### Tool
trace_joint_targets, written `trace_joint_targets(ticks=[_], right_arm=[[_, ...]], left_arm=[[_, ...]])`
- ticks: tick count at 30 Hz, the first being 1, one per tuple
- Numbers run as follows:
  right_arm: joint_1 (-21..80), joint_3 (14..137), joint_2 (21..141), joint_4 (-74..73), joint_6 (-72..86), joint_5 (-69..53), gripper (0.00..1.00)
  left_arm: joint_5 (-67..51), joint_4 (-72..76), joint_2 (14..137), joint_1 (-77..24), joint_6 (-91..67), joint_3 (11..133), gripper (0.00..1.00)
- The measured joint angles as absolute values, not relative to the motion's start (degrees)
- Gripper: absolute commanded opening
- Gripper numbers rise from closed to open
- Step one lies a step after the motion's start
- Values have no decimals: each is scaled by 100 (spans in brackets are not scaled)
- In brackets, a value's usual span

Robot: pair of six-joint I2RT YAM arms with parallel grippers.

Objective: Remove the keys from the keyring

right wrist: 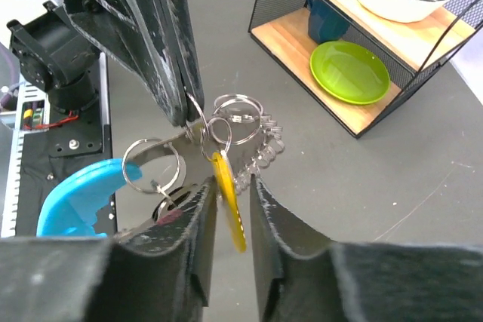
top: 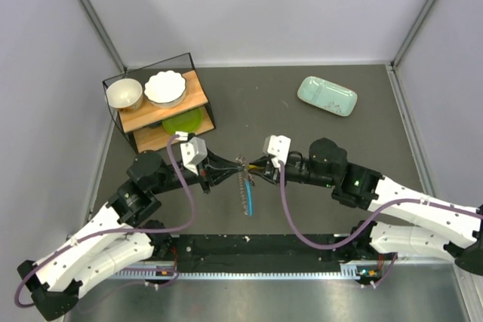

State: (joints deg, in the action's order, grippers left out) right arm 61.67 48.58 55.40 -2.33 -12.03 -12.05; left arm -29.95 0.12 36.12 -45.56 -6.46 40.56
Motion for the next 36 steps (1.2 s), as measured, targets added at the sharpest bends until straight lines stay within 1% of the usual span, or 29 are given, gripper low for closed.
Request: trace_joint_targets(ticks=[3,5,8,12,14,16,17,19,23,28,29,31,33,36], right_arm=[[6141,4731,5341,-272,-1179,-1168,34],[6132,4650,5111,-285,-1181,-1166,34],[6132,4532,4672,-178,-1190,-1184,31],[6132,4466,4329,97,-1190,-1297,34],[6132,4466,4313,231,-1197,-1409,34],[6132,4466,4335,261,-1238,-1505,31],[6132,4466,4381,257,-1262,-1540,28],[6132,4469,4486,248,-1326,-1612,28],[6132,4475,4580,209,-1396,-1944,31],[6132,4517,4602,259,-1387,-2366,33],[6132,4519,4624,261,-1385,-2414,36],[6132,4547,4694,263,-1372,-2488,38],[6132,4556,4740,287,-1367,-2530,38],[6132,4591,4794,325,-1372,-2556,36]], left_arm=[[-2967,117,3524,-4560,-687,4018,0],[-2969,222,3498,-4560,-729,4018,0],[-3000,397,3498,-4560,-819,4007,0],[-3085,729,3444,-4560,-1046,3848,0],[-3142,816,3404,-4560,-1138,3778,0],[-3216,893,3389,-4560,-1219,3736,0],[-3260,919,3385,-4560,-1253,3723,0],[-3374,993,3374,-4560,-1323,3708,0],[-3544,1076,3310,-4560,-1417,3704,0],[-3667,1131,3299,-4560,-1498,3704,0],[-3673,1133,3301,-4560,-1505,3704,0],[-3704,1144,3308,-4560,-1511,3704,0],[-3747,1157,3319,-4560,-1514,3706,0],[-3815,1162,3356,-4560,-1514,3706,0]])
